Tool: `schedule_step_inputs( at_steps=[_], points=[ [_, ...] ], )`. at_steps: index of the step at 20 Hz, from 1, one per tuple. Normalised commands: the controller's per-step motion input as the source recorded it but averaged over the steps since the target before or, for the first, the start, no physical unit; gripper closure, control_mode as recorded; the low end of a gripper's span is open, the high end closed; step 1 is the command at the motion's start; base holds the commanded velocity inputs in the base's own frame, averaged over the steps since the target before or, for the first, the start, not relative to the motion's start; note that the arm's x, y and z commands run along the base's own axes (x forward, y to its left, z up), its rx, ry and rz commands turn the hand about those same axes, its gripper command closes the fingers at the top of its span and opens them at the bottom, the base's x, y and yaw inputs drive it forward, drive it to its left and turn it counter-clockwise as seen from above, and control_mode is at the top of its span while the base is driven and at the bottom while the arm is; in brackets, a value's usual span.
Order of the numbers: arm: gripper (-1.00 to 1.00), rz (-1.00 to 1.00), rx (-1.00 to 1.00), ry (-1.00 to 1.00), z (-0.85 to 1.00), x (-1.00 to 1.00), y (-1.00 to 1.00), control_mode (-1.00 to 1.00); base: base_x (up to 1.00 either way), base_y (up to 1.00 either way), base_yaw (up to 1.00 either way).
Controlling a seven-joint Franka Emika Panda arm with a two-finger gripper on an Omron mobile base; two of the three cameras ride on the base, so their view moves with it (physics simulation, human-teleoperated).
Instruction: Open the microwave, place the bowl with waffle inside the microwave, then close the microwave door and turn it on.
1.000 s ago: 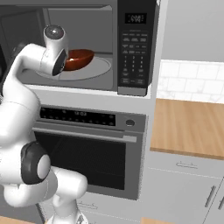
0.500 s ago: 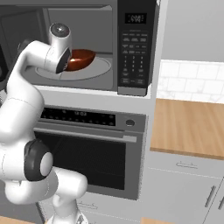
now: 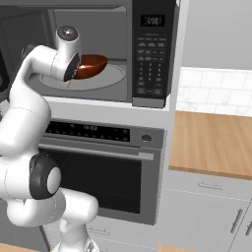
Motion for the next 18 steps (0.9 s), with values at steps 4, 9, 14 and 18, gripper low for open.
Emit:
schedule_step_inputs(
  at_steps=[4,9,14,18],
  points=[
    [-1.0,0.0,0.0,0.0,0.0,0.01,0.0,-1.0,0.0,0.0,0.0],
    [-1.0,0.0,0.0,0.0,0.0,0.0,0.0,-1.0,0.0,0.0,0.0],
    [-1.0,0.0,0.0,-0.05,0.11,-0.02,-0.03,-1.0,0.0,0.0,0.0],
    [-1.0,0.0,0.0,-0.21,0.41,-0.64,-0.28,-1.0,0.0,0.0,0.0]
  ],
)
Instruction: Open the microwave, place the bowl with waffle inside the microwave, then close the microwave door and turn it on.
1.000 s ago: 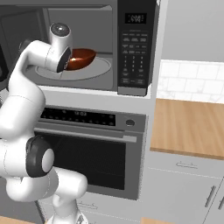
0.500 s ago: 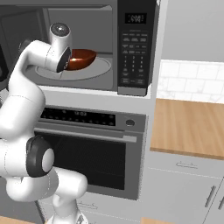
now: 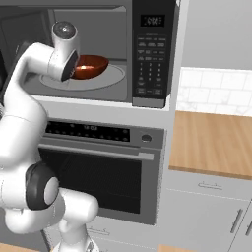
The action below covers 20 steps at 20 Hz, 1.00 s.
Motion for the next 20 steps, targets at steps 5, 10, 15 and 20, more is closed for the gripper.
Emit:
schedule_step_inputs(
  at_steps=[5,10,15,20],
  points=[
    [-1.0,0.0,0.0,-0.19,0.17,-0.98,-0.36,-1.0,0.0,0.0,0.0],
    [-1.0,0.0,0.0,-0.12,0.14,-1.0,-0.21,-1.0,0.0,0.0,0.0],
    [-1.0,-0.01,-0.01,-0.09,0.49,-1.0,0.04,-1.0,0.0,0.0,0.0],
    [-1.0,0.0,-0.16,-0.13,-0.14,-0.96,0.2,-1.0,0.0,0.0,0.0]
  ],
)
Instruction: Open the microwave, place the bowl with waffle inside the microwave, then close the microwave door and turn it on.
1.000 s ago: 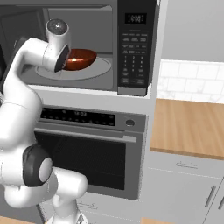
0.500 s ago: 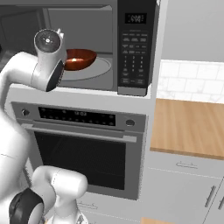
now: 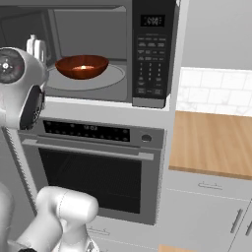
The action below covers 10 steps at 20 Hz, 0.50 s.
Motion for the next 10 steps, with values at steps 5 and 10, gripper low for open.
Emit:
schedule_step_inputs(
  at_steps=[5,10],
  points=[
    [-1.0,0.0,-0.17,-0.22,-0.4,-0.67,0.18,-1.0,0.0,0.0,0.0],
    [-1.0,0.0,-0.01,-0.22,-0.43,-0.81,-0.06,-1.0,0.0,0.0,0.0]
  ],
)
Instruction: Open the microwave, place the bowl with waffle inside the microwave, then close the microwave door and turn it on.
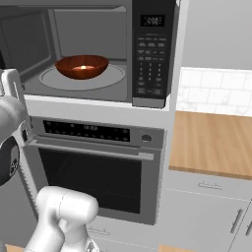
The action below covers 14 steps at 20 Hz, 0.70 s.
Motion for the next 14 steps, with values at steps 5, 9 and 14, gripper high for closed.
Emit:
schedule_step_inputs(
  at_steps=[5,9,14],
  points=[
    [-1.0,0.0,-0.09,-0.22,-0.41,-0.62,0.05,-1.0,0.0,0.0,0.0],
    [-1.0,0.0,-0.23,-0.13,-0.17,-0.27,0.5,-1.0,0.0,0.0,0.0],
    [-1.0,0.0,-0.2,-0.2,-0.3,-0.03,0.28,-1.0,0.0,0.0,0.0]
  ],
)
